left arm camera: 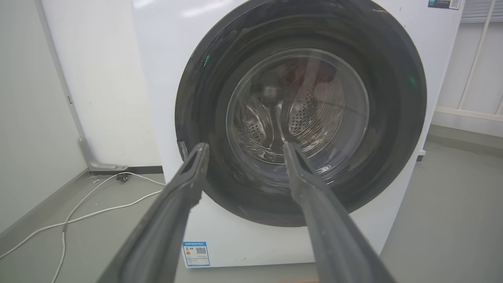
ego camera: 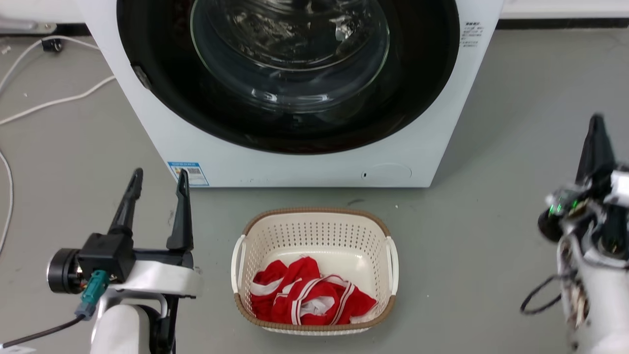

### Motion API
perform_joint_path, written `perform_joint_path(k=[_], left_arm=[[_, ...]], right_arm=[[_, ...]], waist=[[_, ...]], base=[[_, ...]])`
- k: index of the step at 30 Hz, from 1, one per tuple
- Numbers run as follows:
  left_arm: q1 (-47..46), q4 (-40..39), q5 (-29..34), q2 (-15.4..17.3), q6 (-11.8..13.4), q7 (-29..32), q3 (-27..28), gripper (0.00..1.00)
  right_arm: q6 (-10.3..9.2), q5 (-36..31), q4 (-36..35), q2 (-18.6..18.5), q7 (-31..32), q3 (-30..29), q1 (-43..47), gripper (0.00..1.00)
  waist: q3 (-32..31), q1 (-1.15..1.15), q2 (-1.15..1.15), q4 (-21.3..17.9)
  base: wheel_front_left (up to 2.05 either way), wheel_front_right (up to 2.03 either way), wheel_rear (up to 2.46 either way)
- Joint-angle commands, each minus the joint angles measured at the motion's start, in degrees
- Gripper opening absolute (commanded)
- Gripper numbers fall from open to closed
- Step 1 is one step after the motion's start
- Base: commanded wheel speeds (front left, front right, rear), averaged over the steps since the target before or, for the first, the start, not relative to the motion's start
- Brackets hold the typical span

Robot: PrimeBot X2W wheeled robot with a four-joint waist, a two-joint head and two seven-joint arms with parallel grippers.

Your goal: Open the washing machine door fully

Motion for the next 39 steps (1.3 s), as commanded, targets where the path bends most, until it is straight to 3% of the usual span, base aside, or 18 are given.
perform_joint_path(k=[1,6,12,18,28,39], left_arm=[[-0.84,-0.36,-0.26,-0.01,-0.06,-0.14,0.08,1.00],[-2.85,-1.44,-0.28,0.13,-0.11,-0.14,0.18,1.00],[-5.85,-2.21,-0.91,0.21,-0.18,-0.14,-0.18,1.00],[-8.37,-3.03,-1.24,0.22,-0.24,-0.13,-0.55,1.00],[-11.08,-4.03,-1.72,0.24,-0.22,-0.14,-1.20,1.00],[-13.00,-4.79,-2.17,0.52,-0.23,-0.14,-1.73,1.00]], right_arm=[[0.00,0.54,1.15,-1.01,0.79,-0.12,-2.77,0.00],[0.00,1.61,9.59,-4.57,4.04,1.20,-14.37,0.00],[0.00,-1.99,19.63,-9.99,6.88,4.96,-28.43,0.00],[0.00,-6.39,29.09,-13.03,13.77,10.43,-41.31,0.00],[0.00,-11.59,40.21,-12.35,28.57,17.96,-54.72,0.00],[0.00,-14.01,44.31,-10.37,35.42,20.81,-59.99,0.00]], waist=[[1.39,0.00,0.00,0.00],[4.84,0.00,0.00,0.40],[8.96,0.00,0.00,1.44],[12.65,0.00,0.00,2.12],[17.23,0.00,0.00,2.79],[21.18,0.00,0.00,3.53]], base=[[0.00,0.00,0.00],[0.00,0.00,0.00],[0.00,0.00,0.00],[0.00,0.00,0.00],[0.00,0.00,0.00],[0.00,0.00,0.00]])
